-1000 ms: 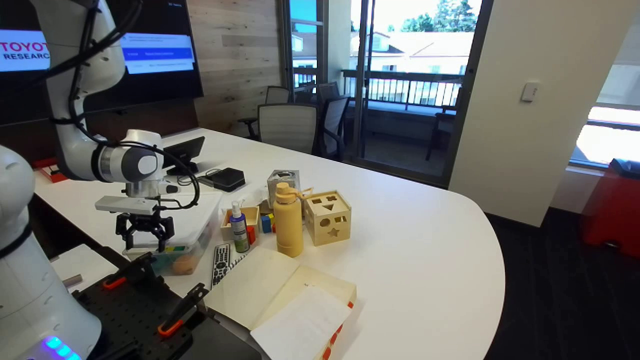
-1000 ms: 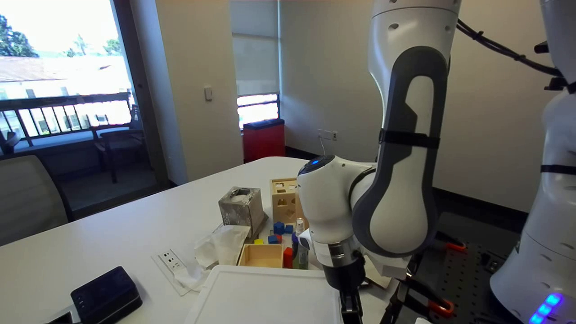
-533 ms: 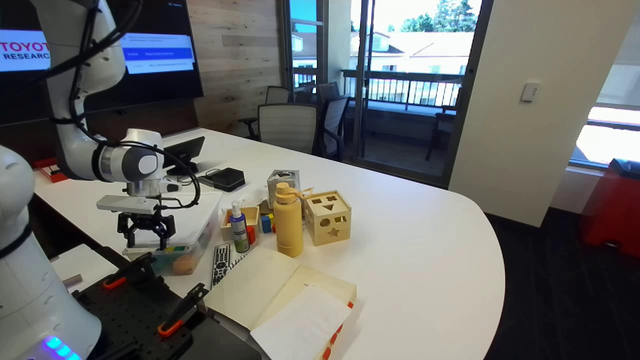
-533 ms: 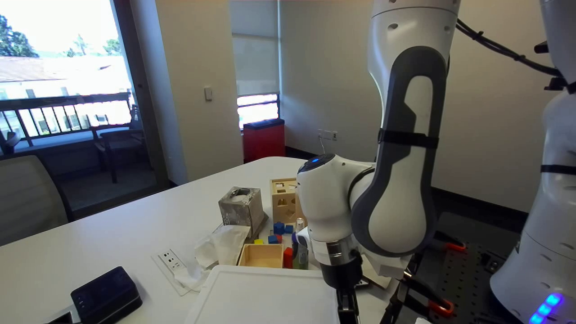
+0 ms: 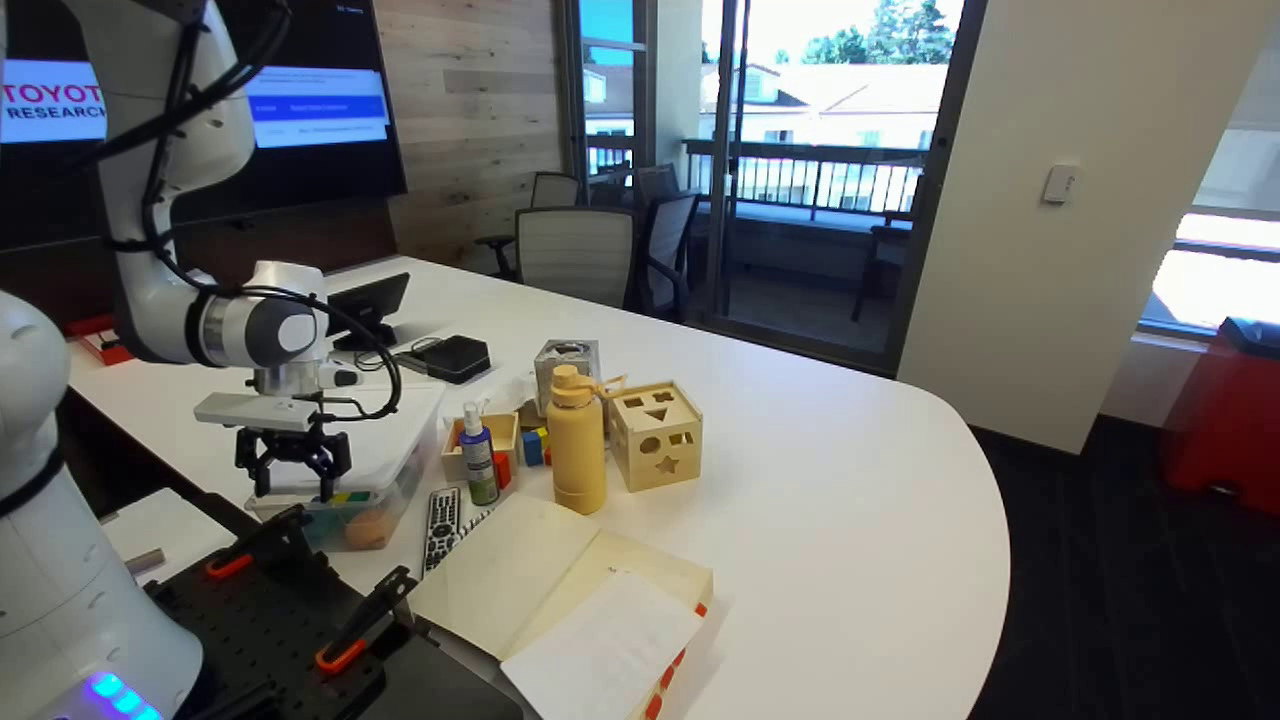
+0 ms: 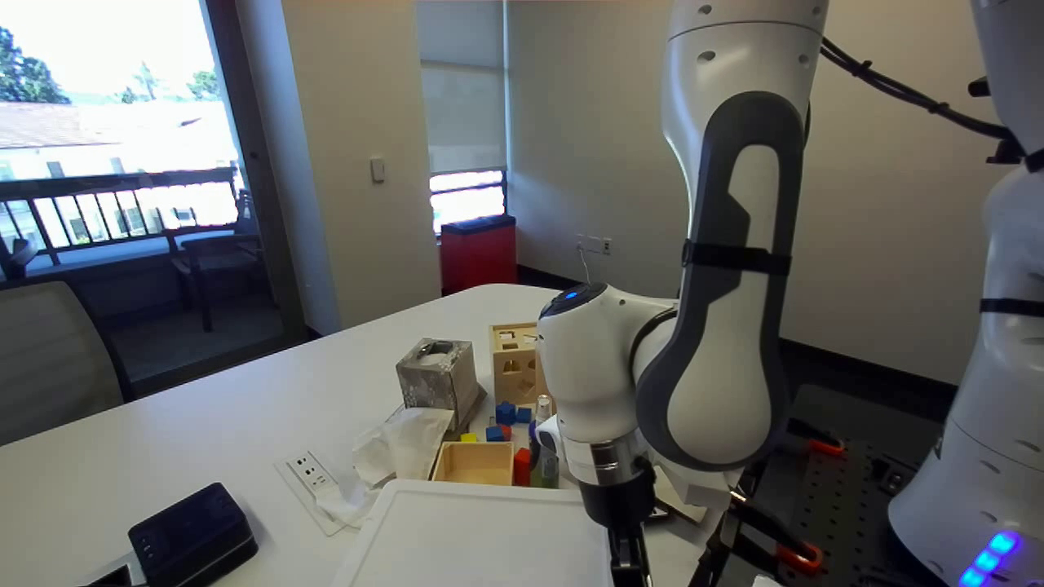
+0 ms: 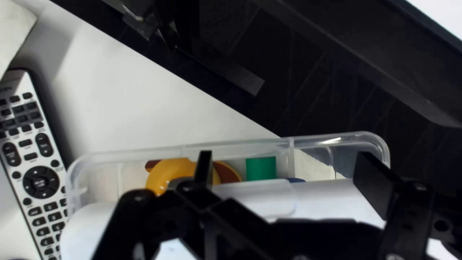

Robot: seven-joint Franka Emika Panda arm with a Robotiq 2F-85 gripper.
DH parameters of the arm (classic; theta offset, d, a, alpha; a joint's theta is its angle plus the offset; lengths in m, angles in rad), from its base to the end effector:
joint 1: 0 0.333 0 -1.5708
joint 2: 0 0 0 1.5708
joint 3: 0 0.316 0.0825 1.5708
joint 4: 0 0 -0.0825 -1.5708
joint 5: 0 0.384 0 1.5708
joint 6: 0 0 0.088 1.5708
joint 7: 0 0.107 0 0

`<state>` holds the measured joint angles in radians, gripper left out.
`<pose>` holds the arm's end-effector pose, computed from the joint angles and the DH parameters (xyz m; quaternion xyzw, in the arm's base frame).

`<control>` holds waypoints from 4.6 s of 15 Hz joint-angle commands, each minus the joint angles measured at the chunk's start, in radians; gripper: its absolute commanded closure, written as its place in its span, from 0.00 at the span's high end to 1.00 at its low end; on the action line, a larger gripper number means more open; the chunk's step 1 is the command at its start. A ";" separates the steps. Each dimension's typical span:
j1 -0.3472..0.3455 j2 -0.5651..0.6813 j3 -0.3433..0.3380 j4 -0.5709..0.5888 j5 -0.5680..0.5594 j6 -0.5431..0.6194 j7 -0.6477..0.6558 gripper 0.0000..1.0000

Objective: Push the lid off of the plastic box

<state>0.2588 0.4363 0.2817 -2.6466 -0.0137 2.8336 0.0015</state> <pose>0.3124 0.2111 0.0881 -0.9555 -0.2651 0.1269 0.0256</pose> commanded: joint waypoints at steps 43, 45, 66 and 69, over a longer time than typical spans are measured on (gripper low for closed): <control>0.045 0.211 -0.023 0.211 -0.057 0.244 -0.021 1.00; 0.040 0.211 -0.023 0.212 -0.056 0.244 -0.021 1.00; -0.062 -0.262 -0.052 -0.082 -0.033 0.090 0.006 1.00; -0.055 -0.393 -0.054 -0.087 -0.024 -0.018 0.012 1.00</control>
<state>0.2045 0.2080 0.2196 -2.6878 -0.0543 2.9194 0.0048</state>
